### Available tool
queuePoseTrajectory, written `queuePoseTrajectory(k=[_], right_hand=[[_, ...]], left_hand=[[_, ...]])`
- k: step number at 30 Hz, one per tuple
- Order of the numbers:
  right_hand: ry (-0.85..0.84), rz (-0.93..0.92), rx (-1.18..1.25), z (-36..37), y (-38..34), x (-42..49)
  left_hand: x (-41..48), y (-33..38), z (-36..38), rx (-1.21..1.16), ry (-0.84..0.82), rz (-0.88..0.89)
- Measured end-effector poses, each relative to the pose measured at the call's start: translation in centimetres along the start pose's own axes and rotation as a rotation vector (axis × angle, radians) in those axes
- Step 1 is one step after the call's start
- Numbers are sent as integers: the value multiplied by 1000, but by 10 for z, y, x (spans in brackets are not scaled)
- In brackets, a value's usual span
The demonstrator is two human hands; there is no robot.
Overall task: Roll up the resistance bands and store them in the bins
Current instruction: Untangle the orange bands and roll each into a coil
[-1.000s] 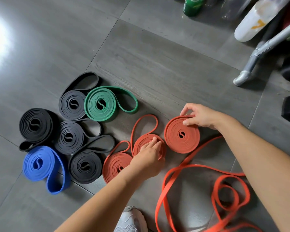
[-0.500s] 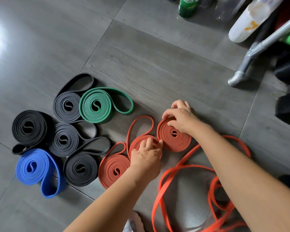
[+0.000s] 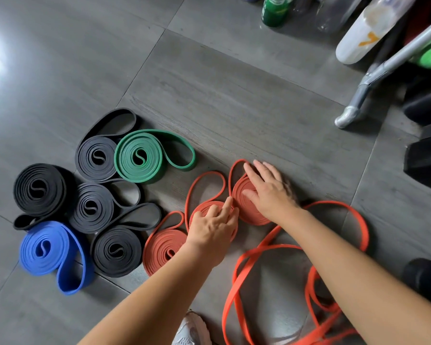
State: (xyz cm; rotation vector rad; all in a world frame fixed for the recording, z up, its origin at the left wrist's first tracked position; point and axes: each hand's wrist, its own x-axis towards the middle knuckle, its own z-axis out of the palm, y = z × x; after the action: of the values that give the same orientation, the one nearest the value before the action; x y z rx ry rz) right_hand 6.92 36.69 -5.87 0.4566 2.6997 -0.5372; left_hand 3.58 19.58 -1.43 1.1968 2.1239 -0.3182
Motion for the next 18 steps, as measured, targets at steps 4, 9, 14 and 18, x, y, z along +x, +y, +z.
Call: queuePoseTrajectory(k=[4, 9, 14, 18], right_hand=[[-77, -1, 11, 0, 0, -7], [214, 131, 204, 11, 25, -53], [223, 21, 55, 33, 46, -124], [98, 0, -63, 47, 43, -146]], left_hand=[[3, -2, 1, -96, -8, -17], [5, -15, 2, -201, 24, 9], [-8, -5, 5, -279, 73, -40], [-32, 15, 11, -326, 71, -25]])
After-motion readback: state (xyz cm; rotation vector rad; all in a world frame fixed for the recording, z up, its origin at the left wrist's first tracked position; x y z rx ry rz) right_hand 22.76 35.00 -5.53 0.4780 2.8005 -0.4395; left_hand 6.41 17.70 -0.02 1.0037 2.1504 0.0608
